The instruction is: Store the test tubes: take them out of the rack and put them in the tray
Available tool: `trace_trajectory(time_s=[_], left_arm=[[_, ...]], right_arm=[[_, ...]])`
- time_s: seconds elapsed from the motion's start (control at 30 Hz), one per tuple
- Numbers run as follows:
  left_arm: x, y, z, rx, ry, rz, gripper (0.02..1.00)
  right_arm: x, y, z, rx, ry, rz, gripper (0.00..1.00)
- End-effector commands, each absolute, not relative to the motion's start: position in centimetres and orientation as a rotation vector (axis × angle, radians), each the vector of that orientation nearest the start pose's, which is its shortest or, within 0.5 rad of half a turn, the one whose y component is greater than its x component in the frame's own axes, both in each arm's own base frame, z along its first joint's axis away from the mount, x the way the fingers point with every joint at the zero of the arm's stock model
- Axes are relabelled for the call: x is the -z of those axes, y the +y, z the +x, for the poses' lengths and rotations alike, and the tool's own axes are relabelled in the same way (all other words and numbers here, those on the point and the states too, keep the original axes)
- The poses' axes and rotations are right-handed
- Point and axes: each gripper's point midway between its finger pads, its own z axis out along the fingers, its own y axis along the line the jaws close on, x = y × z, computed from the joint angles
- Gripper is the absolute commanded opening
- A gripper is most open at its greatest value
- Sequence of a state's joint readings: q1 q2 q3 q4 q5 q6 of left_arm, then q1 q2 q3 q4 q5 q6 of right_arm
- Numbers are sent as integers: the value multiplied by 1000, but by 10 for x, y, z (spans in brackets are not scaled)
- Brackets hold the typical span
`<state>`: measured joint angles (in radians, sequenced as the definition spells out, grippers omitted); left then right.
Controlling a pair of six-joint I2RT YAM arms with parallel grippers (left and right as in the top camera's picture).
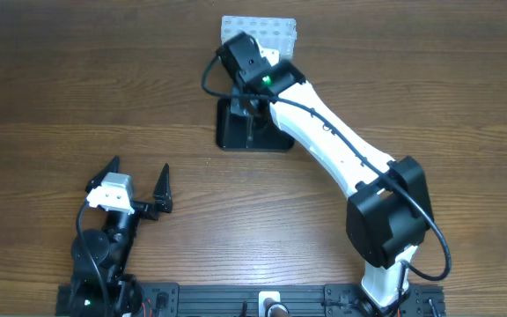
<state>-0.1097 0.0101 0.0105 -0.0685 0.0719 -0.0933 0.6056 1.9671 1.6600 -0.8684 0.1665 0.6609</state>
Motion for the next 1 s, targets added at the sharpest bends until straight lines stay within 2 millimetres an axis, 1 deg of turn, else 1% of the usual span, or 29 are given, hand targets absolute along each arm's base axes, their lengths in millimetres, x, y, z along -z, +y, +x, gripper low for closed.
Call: trace_trajectory(time_s=[0.03,0.17,0.37,0.5,0.6,0.63,0.7,0.83,0.93,1.0], left_arm=[[-158,-39,243,211,1642,78,1000],[-158,-39,243,212,1642,78,1000],[-158,-39,243,212,1642,78,1000],[-158,-39,243,211,1642,78,1000],[-158,-39,243,211,1642,78,996],[-158,-39,243,212,1642,78,1000],[-158,-39,243,212,1642,78,1000],[-158,-39,243,212,1642,78,1000],[-158,-39,243,212,1642,78,1000],[-158,-39,243,212,1642,78,1000]], right_arm=[[-104,239,401,-148,2734,174,115],[-93,238,403,-118,2744,175,115],[-68,232,411,-81,2765,198,117],[-59,230,414,-69,2775,206,139],[-54,230,413,-59,2784,207,220],[-53,229,413,-57,2786,207,270],[-53,229,413,-57,2786,207,325],[-54,231,415,-62,2779,188,507],[-62,234,420,-75,2757,148,581],[-76,237,427,-96,2719,109,643]])
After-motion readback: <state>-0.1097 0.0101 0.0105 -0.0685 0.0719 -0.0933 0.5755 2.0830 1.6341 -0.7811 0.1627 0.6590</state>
